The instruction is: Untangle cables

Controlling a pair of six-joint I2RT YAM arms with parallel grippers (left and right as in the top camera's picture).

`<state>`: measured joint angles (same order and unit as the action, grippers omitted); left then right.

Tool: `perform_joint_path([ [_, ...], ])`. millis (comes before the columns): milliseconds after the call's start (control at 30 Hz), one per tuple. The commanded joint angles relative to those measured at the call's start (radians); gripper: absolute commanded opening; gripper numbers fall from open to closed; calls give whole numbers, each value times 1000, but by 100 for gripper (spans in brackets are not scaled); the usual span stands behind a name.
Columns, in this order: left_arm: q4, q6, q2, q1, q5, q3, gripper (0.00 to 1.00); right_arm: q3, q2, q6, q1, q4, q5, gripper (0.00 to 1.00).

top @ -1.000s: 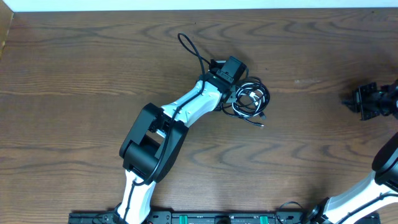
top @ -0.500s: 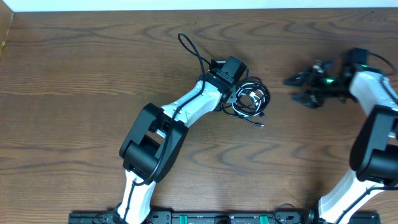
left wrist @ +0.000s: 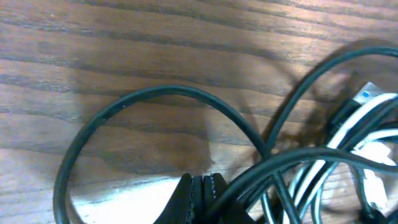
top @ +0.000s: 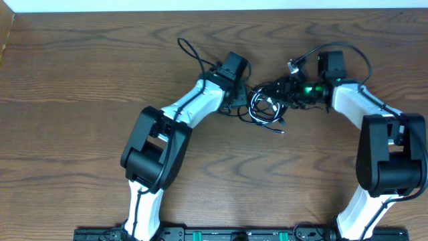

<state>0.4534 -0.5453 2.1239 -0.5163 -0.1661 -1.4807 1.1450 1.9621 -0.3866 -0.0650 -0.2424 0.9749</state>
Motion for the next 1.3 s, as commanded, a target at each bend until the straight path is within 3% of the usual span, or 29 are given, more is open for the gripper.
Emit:
perform_joint_path([
  [0,6,9,-20,14,-84,4,7,-47,-24,-9,-25,98,159,59],
  [67,6,9,-20,14,-84,4,8,-49,-24,-9,-32,132,145,60],
  [100,6,9,-20,14,-84,4,7,-49,-24,-9,-34,137,108,96],
  [167,6,8,-20,14,-84,4,7,-49,-24,-13,-29,111,95,99],
  [333,6,8,-20,14,-85,4,7,-49,-25,-37,-27,97,179,74],
  [500,6,8,-20,14,-85,4,7,-49,-25,-12,-50,150,284,70],
  [733,6,9,-20,15,-84,4,8,-49,-25,-72,-56,314,357,46],
  [967,6,9,-20,15,-85,4,7,-49,-24,-42,-59,339,257,45],
  [1067,6,8,-20,15,-85,4,7,-49,-24,-38,-68,386,255,36],
  [1267,6,8,-20,15,-85,4,7,-49,-24,-35,-94,487,254,33],
])
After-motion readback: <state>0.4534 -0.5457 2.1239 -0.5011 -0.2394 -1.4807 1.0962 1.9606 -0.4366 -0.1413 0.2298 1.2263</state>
